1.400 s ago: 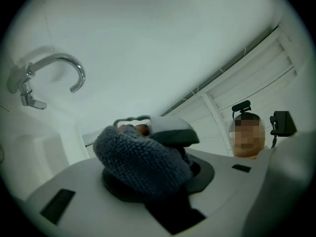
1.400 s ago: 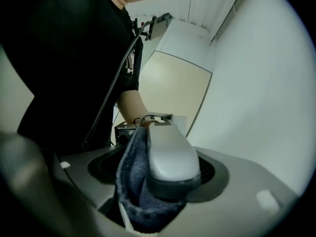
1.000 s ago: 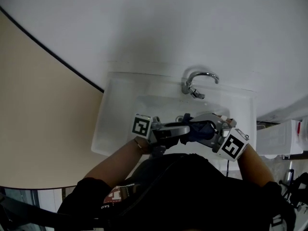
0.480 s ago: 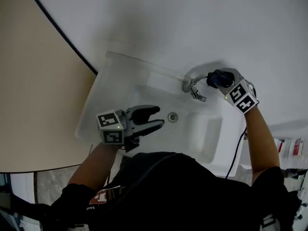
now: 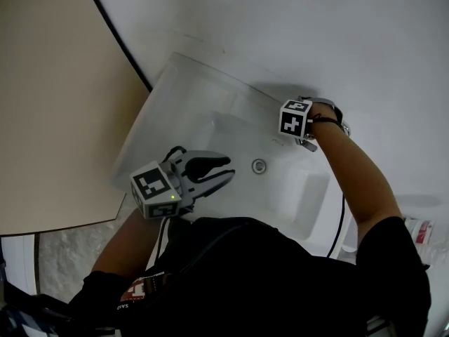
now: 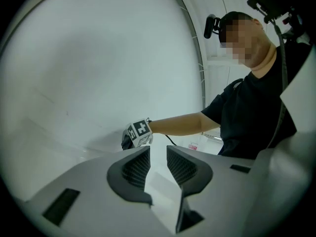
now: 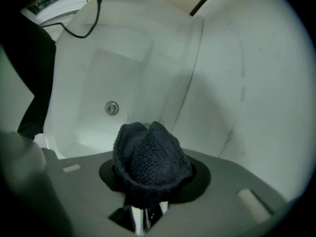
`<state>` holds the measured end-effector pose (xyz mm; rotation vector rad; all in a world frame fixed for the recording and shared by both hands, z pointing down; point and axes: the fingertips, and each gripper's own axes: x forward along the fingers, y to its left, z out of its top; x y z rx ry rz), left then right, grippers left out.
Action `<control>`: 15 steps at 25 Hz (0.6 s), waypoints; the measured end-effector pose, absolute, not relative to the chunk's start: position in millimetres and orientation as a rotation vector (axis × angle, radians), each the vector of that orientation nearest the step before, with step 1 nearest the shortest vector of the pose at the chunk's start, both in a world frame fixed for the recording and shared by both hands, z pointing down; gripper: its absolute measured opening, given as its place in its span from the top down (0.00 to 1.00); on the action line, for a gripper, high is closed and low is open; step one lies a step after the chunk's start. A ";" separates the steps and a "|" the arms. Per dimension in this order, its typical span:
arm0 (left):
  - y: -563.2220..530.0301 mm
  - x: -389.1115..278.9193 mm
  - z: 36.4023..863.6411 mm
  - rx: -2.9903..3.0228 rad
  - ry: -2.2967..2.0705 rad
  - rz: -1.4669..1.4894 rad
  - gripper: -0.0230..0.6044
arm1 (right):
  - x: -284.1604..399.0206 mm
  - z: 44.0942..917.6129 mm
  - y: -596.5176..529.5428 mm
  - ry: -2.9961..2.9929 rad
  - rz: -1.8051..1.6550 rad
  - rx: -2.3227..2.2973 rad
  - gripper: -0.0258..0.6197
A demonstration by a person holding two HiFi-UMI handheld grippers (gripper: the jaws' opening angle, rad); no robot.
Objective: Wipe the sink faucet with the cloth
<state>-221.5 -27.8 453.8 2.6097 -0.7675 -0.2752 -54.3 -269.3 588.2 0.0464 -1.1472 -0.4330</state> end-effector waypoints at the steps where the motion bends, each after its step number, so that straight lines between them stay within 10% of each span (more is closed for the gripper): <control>1: -24.8 -223.5 454.1 2.602 -0.786 -0.270 0.80 | -55.5 593.7 -271.4 -1.124 -0.417 0.037 0.74; 15: -6.8 -233.9 474.0 2.559 -0.790 -0.194 0.80 | -59.0 642.5 -273.2 -0.811 -0.693 -0.092 0.76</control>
